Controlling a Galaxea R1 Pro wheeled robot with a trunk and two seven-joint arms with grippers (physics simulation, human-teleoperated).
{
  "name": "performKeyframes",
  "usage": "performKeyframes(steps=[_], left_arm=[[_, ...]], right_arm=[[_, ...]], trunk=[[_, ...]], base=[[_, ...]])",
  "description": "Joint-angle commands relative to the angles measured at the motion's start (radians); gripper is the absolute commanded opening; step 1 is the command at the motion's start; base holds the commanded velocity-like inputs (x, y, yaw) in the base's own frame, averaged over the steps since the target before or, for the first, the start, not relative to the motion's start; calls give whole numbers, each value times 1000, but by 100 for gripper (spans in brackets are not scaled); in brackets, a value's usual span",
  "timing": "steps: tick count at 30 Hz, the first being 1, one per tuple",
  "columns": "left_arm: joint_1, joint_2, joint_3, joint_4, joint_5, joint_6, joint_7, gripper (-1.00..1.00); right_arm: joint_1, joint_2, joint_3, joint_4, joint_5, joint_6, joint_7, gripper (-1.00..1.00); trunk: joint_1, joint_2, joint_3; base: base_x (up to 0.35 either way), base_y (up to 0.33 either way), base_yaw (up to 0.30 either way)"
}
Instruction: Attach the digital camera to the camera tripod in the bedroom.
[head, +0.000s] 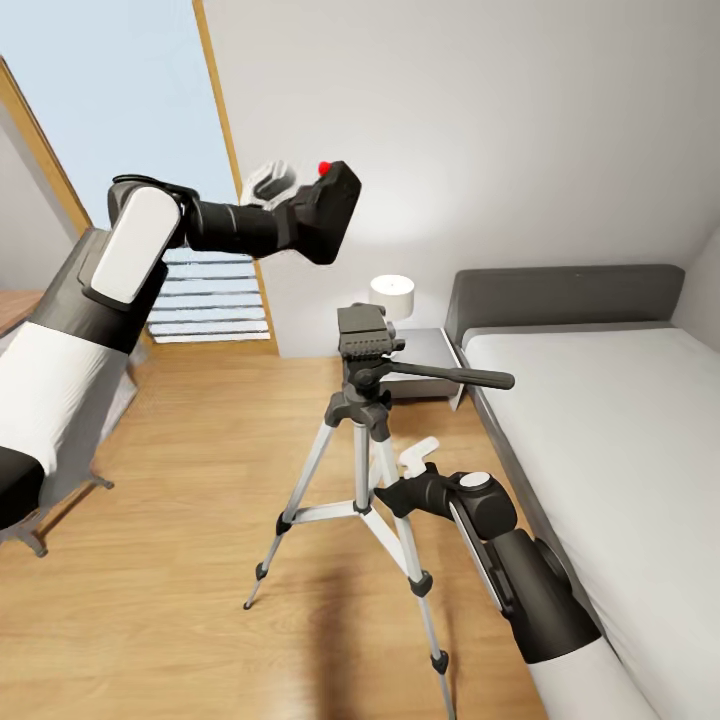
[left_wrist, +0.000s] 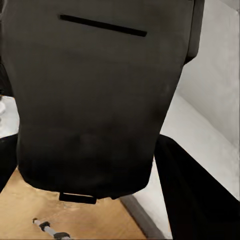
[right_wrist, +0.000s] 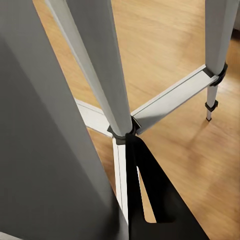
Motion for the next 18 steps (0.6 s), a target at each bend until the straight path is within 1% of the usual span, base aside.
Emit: performKeyframes(steps=[1,3,4,6,7,10,11,12,14,15,16,18], left_arm=[[-1,12,-2,4,-10,-13,-55,-100],[-1,31,-2,5,-13,-46,-132,-100],[-1,39,-2,3,-15,-65,-161,-100],[-1,54,-2,-6,-21,-103,-203,-100],[-1,65,-3,-21,-33,-135,-230,-100],[-1,75,-14,-37,-69,-163,-252,-100],[-1,84,-81,-37,-196,-180,-271,-100],[-1,84,-118,-30,-269,-178,-281,-100],[-1,83,-132,-19,-295,-173,-291,-100],[-1,82,-136,-14,-301,-172,-299,-100],[-1,83,-143,-3,-313,-170,-327,-100],[-1,83,-149,4,-325,-168,-372,-100]], right_arm=[[-1,0,0,-1,12,4,9,-100],[-1,0,0,-1,13,4,9,-100],[-1,0,0,-1,13,4,9,-100],[-1,0,0,-1,13,4,9,-100],[-1,0,0,-1,13,4,9,-100],[-1,1,0,-1,12,4,9,-100],[-1,1,0,0,12,3,7,-100],[-1,1,0,0,12,3,7,-100],[-1,1,0,0,12,3,7,-100],[-1,1,0,0,12,3,7,-100],[-1,0,0,1,13,3,7,-100],[-1,0,0,1,13,3,7,-100]], trunk=[[1,-2,-2],[1,-2,-2],[1,-2,-2],[1,-2,-2],[1,-2,-2],[1,-2,-2],[1,-2,-2],[1,-2,-2],[1,-2,-2],[1,-2,-2],[1,-2,-2],[1,-2,-2]], base=[[0,0,0],[0,0,0],[0,0,0],[0,0,0],[0,0,0],[0,0,0],[0,0,0],[0,0,0],[0,0,0],[0,0,0],[0,0,0],[0,0,0]])
